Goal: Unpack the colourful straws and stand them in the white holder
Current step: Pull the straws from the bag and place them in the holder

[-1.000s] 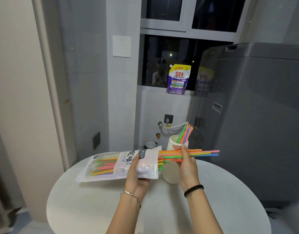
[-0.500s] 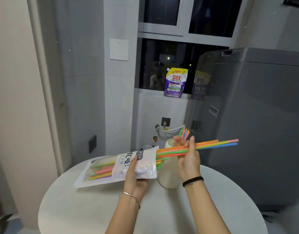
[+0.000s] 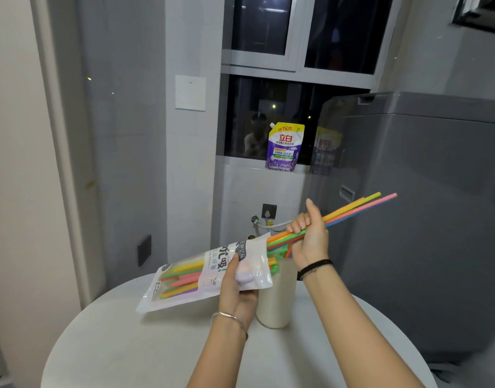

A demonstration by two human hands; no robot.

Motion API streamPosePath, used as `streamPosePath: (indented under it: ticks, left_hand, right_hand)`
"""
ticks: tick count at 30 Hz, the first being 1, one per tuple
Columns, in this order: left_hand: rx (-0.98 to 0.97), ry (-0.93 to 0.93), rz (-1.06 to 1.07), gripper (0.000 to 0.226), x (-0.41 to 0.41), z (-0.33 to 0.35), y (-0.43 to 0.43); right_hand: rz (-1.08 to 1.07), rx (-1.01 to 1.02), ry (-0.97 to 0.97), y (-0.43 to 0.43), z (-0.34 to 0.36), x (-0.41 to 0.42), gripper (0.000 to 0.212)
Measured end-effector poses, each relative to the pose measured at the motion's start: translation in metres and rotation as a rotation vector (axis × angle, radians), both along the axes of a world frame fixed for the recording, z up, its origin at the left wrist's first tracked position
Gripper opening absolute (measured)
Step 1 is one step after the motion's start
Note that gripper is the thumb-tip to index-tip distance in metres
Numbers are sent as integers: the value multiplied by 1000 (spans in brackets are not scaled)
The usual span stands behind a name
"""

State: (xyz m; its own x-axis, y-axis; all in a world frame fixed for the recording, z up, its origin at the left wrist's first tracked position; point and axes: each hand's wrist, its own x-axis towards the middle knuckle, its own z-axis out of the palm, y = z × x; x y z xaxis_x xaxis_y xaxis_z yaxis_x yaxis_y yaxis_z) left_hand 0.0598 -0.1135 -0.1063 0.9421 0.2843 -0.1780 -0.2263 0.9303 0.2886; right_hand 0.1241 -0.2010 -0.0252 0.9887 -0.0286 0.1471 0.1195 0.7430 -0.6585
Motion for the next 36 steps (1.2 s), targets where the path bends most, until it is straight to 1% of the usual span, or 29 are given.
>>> streamPosePath:
  ticks: [4,7,10,13,17,21,22,26,27,30,36]
  left_hand:
    - [1,9,-6,26,3,5,-7]
    - [10,12,6,21,2,5,-4]
    - [-9,21,10,11,2,5,4]
    - [1,41,23,8,5,2,15]
    - [32,61,64,21,11,-4,29]
    - [66,92,72,6,15,-11,35]
    - [64,98,72,7,15,-12,35]
    - [45,93,83,23,15,-12,32]
    - [42,91,77,22,15,-12,31]
    - [45,85,68,10,16,-10,29]
    - [44,77,76,6,17,-3,22]
  right_hand:
    - [23,-79,2,10,-6,-6,56]
    - [18,-104,4,6,2,-5,60]
    - [-18,-71,-9,-6,20,1,54]
    - [-62,-53,-55,-19,39,7,52]
    - [-99,-99,-107,-34,63,11,51]
    - [-130,-101,-119,-45,81,14,50]
    - [-143,-107,-120,-47,84,15,50]
    - [-184,-130,-145,-51,96,17,50]
    - [-193,-132,-151,-51,98,17,50]
    - [-219,-153,-169,-52,104,20,49]
    - [-239,-287,-180,-39,91,30,43]
